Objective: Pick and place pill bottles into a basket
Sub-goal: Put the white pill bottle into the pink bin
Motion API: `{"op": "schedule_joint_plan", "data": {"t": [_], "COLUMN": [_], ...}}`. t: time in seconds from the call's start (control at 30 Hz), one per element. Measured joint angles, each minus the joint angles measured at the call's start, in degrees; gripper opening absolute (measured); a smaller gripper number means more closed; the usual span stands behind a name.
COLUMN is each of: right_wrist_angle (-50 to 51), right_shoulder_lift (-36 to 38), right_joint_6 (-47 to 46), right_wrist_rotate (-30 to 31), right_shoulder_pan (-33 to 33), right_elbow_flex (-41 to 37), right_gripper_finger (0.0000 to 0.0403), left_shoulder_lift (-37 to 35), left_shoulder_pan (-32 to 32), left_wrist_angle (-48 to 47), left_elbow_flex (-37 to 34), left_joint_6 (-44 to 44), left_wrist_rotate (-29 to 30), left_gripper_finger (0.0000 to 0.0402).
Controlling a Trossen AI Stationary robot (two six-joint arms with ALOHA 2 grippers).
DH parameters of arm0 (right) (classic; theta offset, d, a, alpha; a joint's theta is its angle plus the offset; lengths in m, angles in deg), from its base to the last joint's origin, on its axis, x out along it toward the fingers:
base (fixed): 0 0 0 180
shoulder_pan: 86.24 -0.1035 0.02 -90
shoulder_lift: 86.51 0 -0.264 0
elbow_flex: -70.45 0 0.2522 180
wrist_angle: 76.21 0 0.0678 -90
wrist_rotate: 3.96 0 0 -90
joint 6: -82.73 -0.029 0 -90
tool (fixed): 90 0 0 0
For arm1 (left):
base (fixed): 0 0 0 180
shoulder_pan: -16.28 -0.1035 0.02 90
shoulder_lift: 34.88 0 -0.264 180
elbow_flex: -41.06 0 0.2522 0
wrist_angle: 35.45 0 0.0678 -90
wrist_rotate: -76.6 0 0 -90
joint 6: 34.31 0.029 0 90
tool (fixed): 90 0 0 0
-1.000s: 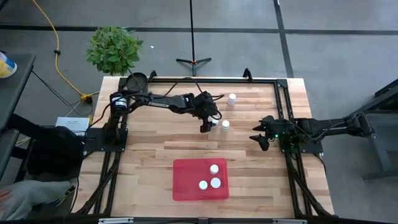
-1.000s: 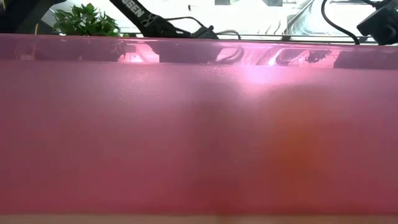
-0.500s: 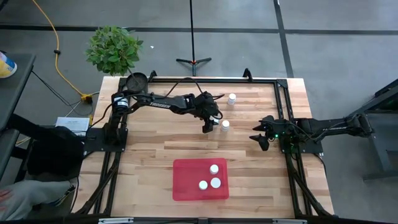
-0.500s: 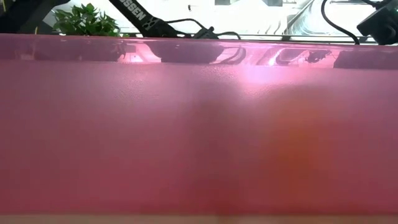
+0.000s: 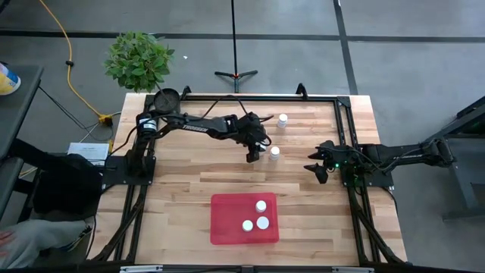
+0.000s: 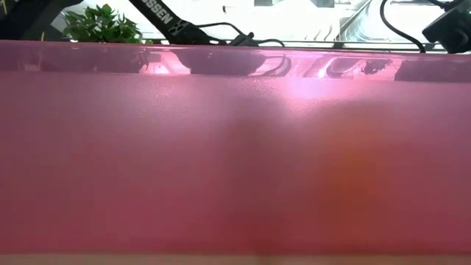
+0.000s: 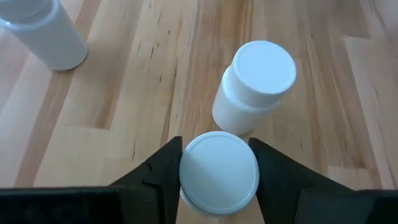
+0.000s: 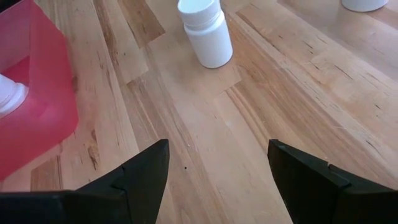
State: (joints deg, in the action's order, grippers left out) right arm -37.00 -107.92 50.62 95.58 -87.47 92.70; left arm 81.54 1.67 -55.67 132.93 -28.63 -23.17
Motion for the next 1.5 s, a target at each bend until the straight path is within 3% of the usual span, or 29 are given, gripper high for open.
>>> {"op": "schedule_joint_plan", "data": {"t": [0.37, 0.83, 1.3, 1.5], "right_wrist_angle": [0.02, 0.02, -0.02, -0.02], "right_shoulder_lift": [0.00, 0.00, 0.00, 0.00], "right_joint_6": [0.00, 0.00, -0.01, 0.00], "right_wrist_rotate": [-0.02, -0.04, -0.04, -0.04], "right_shoulder_pan": [0.01, 0.01, 0.02, 0.00], "right_elbow_flex": [0.00, 0.02, 0.02, 0.00], "right_gripper_finger": [0.0263, 0.0263, 0.0263, 0.0263], "left_shoulder_lift": [-7.12, -22.71, -42.94, -49.13], "left_shoulder_pan": [-2.05, -7.86, -8.04, -4.53], "left_wrist_angle": [0.53, 0.62, 0.48, 0.55], "left_elbow_flex": [-0.10, -0.10, -0.07, -0.05], "left_joint_6": [0.28, 0.58, -2.65, -4.00], "left_wrist_rotate": [5.90, 13.11, 13.62, 8.46], "left_gripper_finger": [0.0193, 0.0193, 0.0193, 0.0193]}}
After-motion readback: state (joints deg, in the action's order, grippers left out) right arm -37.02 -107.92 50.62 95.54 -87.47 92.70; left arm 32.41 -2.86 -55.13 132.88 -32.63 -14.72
